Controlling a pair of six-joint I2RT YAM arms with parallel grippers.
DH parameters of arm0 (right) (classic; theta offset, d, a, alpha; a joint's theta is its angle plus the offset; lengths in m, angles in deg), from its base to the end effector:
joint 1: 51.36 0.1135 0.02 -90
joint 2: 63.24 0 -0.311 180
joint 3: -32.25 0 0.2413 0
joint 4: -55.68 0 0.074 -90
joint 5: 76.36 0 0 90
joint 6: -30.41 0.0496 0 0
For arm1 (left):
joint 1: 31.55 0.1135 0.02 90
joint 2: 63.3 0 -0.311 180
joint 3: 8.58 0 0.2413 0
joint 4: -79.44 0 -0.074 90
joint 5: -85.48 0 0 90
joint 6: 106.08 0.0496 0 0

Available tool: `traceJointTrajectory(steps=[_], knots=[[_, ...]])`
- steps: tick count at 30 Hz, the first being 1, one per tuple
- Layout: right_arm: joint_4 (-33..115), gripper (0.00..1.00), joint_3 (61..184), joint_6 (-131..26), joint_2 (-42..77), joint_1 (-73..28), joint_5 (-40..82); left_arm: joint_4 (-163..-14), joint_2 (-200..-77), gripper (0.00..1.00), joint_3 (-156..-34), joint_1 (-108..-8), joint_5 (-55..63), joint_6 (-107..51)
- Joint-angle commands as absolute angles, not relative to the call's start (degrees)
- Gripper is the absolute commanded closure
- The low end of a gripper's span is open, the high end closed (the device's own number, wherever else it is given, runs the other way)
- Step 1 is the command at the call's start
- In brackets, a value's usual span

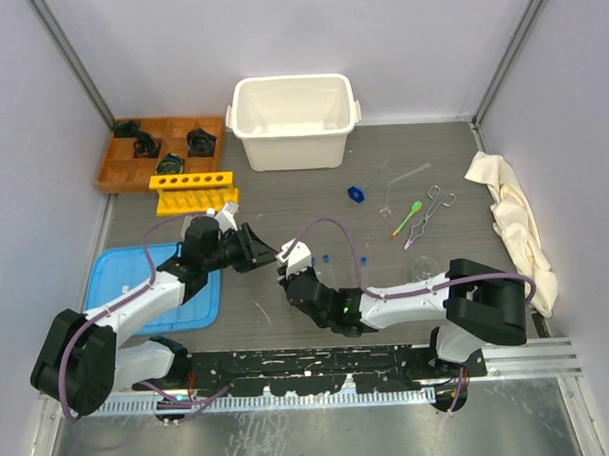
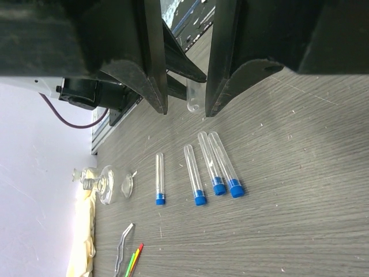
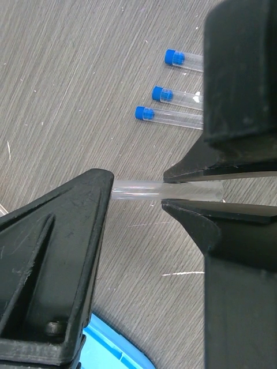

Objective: Organize the chemistry lab equipment
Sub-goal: Pick up the test tube at the center of the board.

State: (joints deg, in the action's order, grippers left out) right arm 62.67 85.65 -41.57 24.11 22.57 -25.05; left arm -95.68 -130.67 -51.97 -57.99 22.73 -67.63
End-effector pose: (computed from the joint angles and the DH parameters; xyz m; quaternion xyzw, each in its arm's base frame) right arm 0.1146 0.2857 0.2383 -0.2241 0.7917 0.1584 0.5459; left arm 0.1907 -0.1202 0.2455 -0.0650 0.8428 -0.4687 0.2565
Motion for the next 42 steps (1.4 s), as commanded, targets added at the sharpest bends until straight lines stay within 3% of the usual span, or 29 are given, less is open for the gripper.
traceJointTrajectory(steps=[1, 16, 28, 35, 42], knots=[[64.9, 0.81, 87.9, -42.2, 22.6, 22.9, -27.1, -96.4, -130.7, 0.66, -52.1, -58.3, 23.1, -66.2], [64.5, 0.81, 88.8, -42.5, 23.4, 22.9, -27.0, -99.2, -132.9, 0.68, -51.4, -58.5, 23.1, -66.9], [63.9, 0.80, 88.7, -42.1, 23.6, 22.9, -26.7, -100.9, -132.6, 0.94, -50.7, -58.6, 22.5, -67.1], [63.0, 0.63, 87.8, -41.7, 21.9, 22.9, -25.2, -97.3, -132.9, 1.00, -51.7, -58.6, 19.2, -64.2], [61.7, 0.60, 85.4, -41.5, 16.3, 24.7, -23.6, -87.3, -132.1, 1.00, -57.5, -58.5, 8.3, -55.9]])
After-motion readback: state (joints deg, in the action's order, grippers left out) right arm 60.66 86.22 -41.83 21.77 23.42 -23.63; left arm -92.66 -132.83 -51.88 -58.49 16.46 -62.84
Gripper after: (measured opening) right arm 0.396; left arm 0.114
